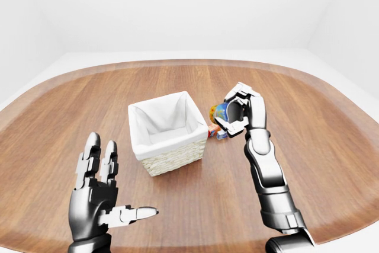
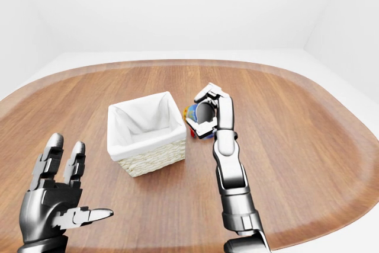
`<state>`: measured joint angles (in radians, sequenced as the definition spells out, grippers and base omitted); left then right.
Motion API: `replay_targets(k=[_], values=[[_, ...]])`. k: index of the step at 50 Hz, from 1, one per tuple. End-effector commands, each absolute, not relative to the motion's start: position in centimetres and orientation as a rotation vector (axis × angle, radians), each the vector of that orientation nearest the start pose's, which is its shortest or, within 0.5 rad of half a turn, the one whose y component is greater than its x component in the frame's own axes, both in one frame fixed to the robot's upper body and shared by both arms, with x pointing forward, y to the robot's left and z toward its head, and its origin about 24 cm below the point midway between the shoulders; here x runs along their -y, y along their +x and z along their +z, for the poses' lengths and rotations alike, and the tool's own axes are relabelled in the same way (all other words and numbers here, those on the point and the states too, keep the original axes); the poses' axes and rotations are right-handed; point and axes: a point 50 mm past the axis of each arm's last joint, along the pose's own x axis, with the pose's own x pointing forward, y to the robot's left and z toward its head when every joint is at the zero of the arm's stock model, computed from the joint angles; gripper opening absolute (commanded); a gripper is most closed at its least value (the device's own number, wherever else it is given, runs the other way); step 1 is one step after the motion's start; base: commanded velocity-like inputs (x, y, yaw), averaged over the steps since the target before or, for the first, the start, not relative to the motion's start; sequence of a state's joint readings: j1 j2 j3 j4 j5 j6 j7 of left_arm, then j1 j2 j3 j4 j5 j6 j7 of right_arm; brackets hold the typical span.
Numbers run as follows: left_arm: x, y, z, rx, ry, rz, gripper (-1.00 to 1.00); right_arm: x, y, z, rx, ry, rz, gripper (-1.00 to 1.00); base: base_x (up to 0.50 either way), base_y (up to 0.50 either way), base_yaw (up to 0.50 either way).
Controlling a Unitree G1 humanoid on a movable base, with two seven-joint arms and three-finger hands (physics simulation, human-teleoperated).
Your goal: Pick up the alphabet soup and put it in the basket.
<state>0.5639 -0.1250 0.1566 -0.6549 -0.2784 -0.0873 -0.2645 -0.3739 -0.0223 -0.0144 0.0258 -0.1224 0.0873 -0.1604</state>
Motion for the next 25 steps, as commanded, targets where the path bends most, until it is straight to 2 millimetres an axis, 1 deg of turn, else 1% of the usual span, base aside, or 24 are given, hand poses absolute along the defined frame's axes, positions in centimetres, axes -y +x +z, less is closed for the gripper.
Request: replay_targets(k=[1,6,8,10,11,14,17,20,21,25], values=[[-19.1,13.6,9.9,0.269,-0.195,0.073,1.0,11.8,31.6,15.7,0.37,-0.146,-0.086,-1.0,0.0,0.0,0.0],[-19.1,13.6,9.9,0.27,-0.197,0.071,1.0,10.5,32.7,15.8,0.354,-0.157,-0.076,-1.0,0.0,0.0,0.0],[-19.1,13.6,9.9,0.271,-0.197,0.071,1.0,10.3,32.9,15.8,0.353,-0.16,-0.073,-1.0,0.0,0.0,0.0],[-19.1,13.7,9.9,0.276,-0.197,0.069,1.0,10.0,33.1,16.2,0.361,-0.159,-0.08,-1.0,0.0,0.0,0.0],[-19.1,13.7,9.9,0.276,-0.196,0.07,1.0,9.6,33.3,17.1,0.387,-0.151,-0.076,-1.0,0.0,0.0,0.0],[-19.2,13.5,10.0,0.277,-0.198,0.068,1.0,8.9,33.5,18.5,0.432,-0.14,-0.07,-1.0,0.0,0.0,0.0],[-19.3,13.5,10.1,0.283,-0.199,0.068,1.0,8.3,33.7,19.3,0.456,-0.14,-0.067,-1.0,0.0,0.0,0.0],[-19.3,13.4,10.1,0.285,-0.2,0.068,1.0,8.1,33.8,19.5,0.458,-0.143,-0.068,-1.0,0.0,0.0,0.0],[-19.3,13.4,10.1,0.288,-0.2,0.067,1.0,7.5,34.0,19.8,0.463,-0.141,-0.065,-1.0,0.0,0.0,0.0],[-19.4,13.4,10.2,0.293,-0.202,0.066,1.0,6.7,34.5,20.0,0.453,-0.141,-0.066,-1.0,0.0,0.0,0.0]])
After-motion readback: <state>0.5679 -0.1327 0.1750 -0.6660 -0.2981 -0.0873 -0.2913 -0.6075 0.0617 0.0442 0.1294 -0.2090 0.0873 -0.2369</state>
